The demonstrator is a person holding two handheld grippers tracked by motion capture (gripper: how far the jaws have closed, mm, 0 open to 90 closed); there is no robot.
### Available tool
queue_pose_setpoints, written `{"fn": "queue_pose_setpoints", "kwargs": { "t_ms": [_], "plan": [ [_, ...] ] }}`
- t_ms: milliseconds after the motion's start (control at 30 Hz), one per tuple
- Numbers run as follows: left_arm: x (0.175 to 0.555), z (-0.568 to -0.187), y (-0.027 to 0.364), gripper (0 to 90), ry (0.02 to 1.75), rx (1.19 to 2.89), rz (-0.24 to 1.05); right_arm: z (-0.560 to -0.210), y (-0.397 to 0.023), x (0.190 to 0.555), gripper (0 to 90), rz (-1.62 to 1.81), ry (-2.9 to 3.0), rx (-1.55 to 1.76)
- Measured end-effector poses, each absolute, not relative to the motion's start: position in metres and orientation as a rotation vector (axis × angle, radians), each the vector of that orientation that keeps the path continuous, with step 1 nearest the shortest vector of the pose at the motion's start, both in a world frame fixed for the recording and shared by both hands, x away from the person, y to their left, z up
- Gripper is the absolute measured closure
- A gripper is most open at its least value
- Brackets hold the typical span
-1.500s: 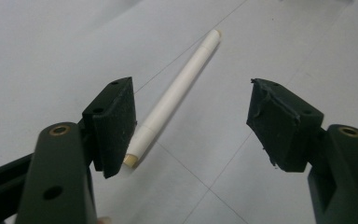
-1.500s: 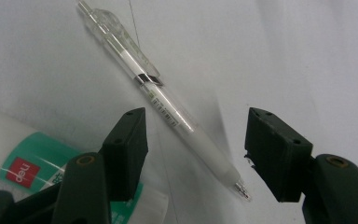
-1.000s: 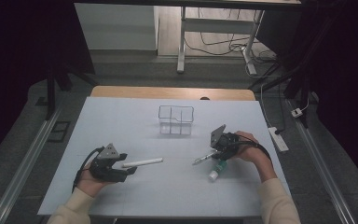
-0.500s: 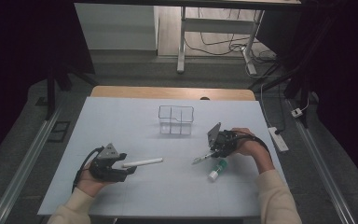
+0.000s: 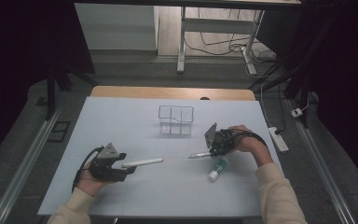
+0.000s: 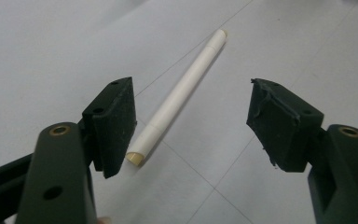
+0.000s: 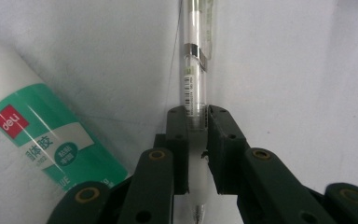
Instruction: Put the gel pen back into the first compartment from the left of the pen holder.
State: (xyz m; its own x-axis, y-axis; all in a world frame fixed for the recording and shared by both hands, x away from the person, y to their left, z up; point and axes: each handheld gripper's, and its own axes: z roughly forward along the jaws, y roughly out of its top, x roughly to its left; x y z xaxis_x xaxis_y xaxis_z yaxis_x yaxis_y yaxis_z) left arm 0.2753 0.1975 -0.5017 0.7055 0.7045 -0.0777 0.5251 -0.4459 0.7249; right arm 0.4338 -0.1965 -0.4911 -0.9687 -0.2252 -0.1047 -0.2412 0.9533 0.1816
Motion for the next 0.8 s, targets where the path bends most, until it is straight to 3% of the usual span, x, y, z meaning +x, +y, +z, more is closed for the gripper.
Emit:
{"fn": "queue_pose_setpoints", "kwargs": {
  "t_ms": [800],
  "plan": [
    [0.277,-0.501,0.198,32.5,0.930,2.140,0.294,-0.457,-0.196,0.412,78.6,0.597,2.867,-0.178]
  ]
}}
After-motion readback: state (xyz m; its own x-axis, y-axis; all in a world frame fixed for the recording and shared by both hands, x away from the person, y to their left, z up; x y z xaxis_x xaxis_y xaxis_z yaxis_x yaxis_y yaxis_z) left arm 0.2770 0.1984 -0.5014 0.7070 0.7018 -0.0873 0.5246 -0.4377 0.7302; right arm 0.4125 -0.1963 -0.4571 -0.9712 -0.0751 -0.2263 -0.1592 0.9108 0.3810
